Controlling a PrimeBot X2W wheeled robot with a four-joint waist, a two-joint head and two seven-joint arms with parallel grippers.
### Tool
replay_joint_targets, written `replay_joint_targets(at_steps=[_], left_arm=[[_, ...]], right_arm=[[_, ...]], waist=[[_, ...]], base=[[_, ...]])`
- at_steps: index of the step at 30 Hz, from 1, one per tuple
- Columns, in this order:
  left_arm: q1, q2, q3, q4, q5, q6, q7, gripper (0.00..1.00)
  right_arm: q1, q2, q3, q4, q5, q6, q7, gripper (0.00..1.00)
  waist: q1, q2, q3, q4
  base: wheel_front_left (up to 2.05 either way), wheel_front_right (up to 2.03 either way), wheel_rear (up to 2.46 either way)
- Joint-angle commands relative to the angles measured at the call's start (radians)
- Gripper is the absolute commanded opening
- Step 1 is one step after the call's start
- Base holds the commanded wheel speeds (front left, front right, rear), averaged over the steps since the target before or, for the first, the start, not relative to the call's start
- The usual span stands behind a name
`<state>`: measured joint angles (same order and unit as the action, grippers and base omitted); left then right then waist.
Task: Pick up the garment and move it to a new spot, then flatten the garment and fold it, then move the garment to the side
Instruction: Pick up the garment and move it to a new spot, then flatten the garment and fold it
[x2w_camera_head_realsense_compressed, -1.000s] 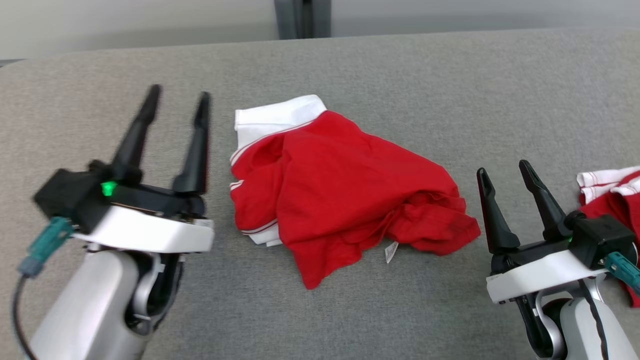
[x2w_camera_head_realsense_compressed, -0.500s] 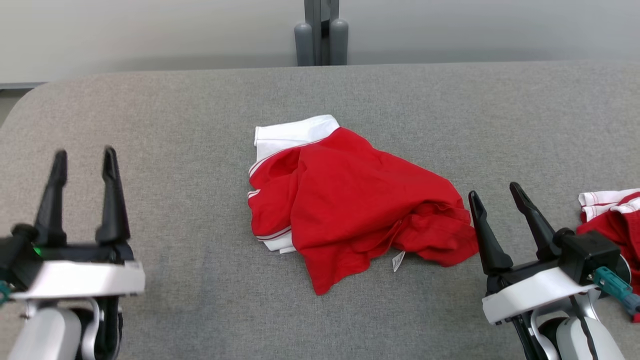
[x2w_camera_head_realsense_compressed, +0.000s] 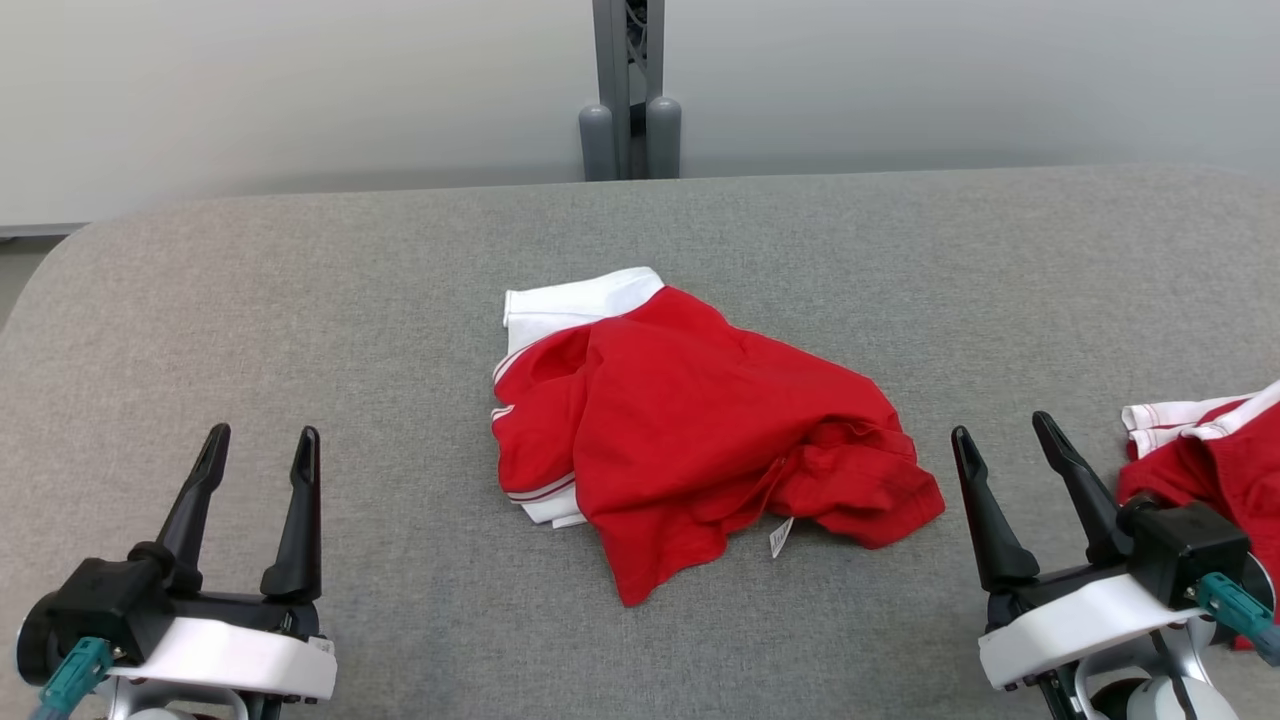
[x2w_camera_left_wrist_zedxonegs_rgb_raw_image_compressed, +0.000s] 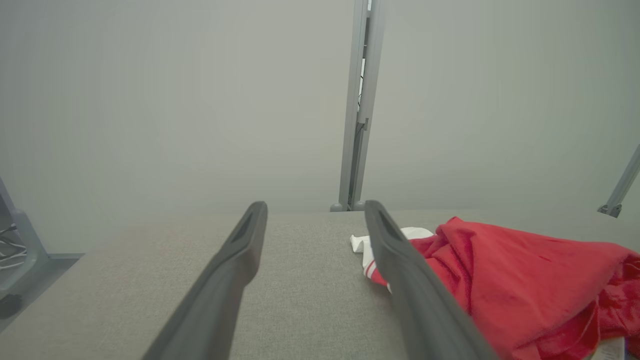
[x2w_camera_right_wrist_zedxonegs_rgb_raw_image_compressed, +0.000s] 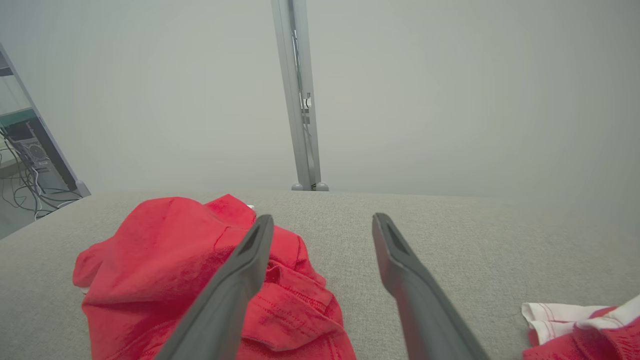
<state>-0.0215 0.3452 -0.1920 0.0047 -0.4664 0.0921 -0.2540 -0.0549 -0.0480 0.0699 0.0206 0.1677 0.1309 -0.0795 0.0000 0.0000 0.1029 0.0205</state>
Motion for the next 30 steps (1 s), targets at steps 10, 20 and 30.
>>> replay_joint_targets(at_steps=[10,20,30], left_arm=[[0.003,0.001,-0.016,-0.003,0.009,0.015,0.015,1.00],[-0.031,-0.011,-0.032,-0.016,0.008,0.021,0.023,1.00],[-0.076,-0.046,-0.051,0.018,-0.002,-0.008,0.008,1.00]], right_arm=[[0.022,-0.005,-0.020,-0.017,0.008,0.000,0.005,1.00],[-0.018,-0.005,0.181,0.012,-0.069,0.000,0.070,1.00],[-0.139,-0.063,0.484,0.198,-0.072,0.000,0.110,1.00]], waist=[[0.0000,0.0000,-0.011,-0.015],[0.0000,0.0000,0.018,0.039],[0.0000,0.0000,0.064,0.140]], base=[[0.00,0.00,0.00],[0.00,0.00,0.00],[0.00,0.00,0.00]])
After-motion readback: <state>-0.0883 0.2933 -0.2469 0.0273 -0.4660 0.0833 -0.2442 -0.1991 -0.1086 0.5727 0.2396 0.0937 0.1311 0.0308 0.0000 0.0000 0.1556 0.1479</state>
